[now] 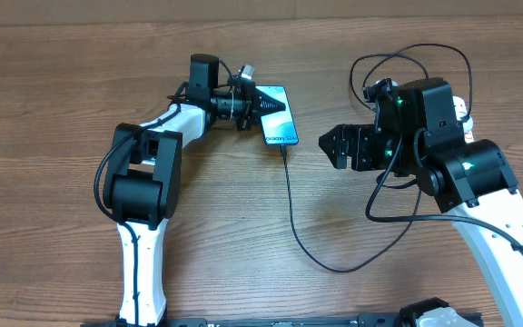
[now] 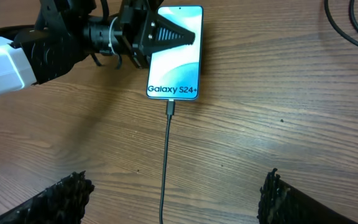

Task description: Plug charger to phone and switch on socket

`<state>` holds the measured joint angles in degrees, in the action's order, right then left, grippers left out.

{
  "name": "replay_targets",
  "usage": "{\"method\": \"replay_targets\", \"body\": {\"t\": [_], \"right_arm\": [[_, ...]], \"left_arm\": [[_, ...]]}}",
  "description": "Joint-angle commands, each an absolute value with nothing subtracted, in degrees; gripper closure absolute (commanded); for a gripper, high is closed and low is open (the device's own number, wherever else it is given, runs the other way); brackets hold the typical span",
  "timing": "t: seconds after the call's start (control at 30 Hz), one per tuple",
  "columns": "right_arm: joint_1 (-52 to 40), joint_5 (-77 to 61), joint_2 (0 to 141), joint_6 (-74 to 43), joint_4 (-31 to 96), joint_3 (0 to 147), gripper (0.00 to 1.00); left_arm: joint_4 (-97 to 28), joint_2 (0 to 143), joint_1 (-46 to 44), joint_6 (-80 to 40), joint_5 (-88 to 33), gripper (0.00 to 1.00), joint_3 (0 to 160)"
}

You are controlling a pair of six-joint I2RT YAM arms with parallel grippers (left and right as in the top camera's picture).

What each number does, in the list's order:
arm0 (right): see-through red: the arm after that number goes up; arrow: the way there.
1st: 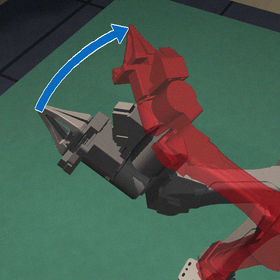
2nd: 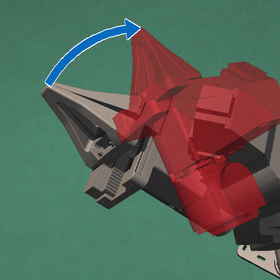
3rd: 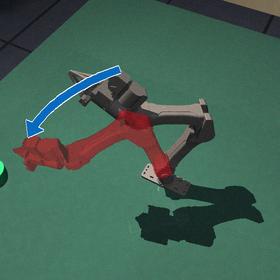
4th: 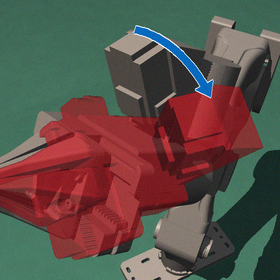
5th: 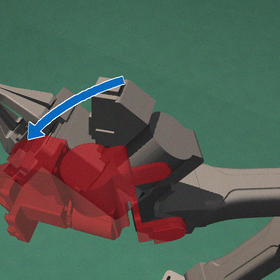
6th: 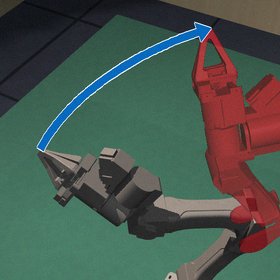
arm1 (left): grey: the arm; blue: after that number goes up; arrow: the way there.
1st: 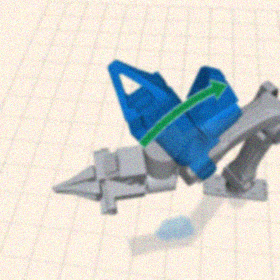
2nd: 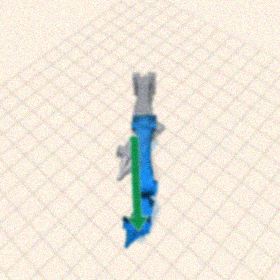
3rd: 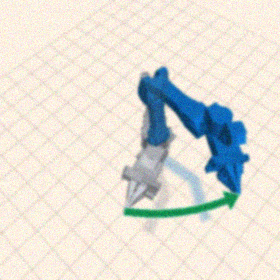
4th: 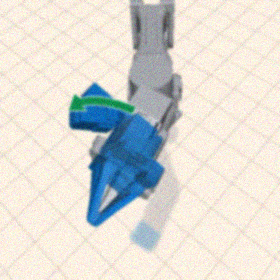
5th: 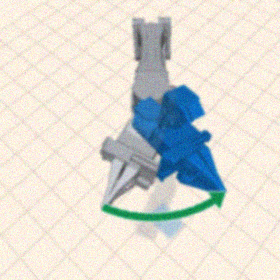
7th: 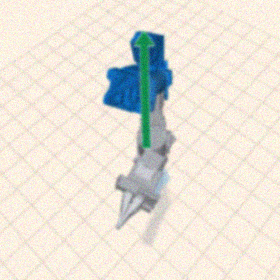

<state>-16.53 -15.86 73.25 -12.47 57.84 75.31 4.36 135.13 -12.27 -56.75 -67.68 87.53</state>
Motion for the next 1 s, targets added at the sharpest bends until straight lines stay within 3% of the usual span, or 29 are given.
{"method": "replay_targets", "body": {"t": [0.0, 0.27, 0.6, 0.67, 0.7, 0.73, 0.8, 0.87, 0.97], "right_arm": [[-16.3, -15.0, 73.0, -11.9, 57.2, 75.7, 0.11], [-16.3, -15.0, 73.0, -11.9, 56.5, 75.7, 0.10], [-16.3, -15.0, 73.0, -11.8, 56.1, 75.7, 0.09], [-16.3, -15.0, 73.0, -11.9, 56.1, 75.7, 0.09], [-16.3, -15.0, 73.0, -11.9, 56.1, 75.7, 0.09], [-16.3, -15.0, 73.0, -11.9, 56.1, 75.7, 0.09], [-16.3, -15.0, 73.0, -11.9, 56.1, 75.7, 0.09], [-16.3, -15.0, 73.0, -11.9, 56.1, 75.7, 0.09], [-16.3, -15.0, 73.0, -11.8, 56.1, 75.7, 0.09]], "left_arm": [[1.9, 134.7, -12.1, -47.3, -65.5, 0.96, 88.9], [-16.0, 134.7, -12.2, -32.3, -57.0, 0.96, 92.2], [-27.4, 134.7, -12.2, -25.5, -45.3, 0.95, 92.2], [-28.9, 134.7, -12.2, -25.0, -43.4, 0.90, 92.2], [-30.1, 134.7, -12.2, -25.0, -41.7, 0.76, 92.2], [-30.8, 134.7, -12.2, -25.0, -40.7, 0.71, 92.2], [-32.8, 134.7, -12.2, -25.0, -37.7, 0.68, 92.2], [-34.5, 134.7, -12.2, -25.0, -34.9, 0.58, 92.2], [-36.4, 134.7, -12.2, -25.1, -32.9, 0.56, 92.2]]}}
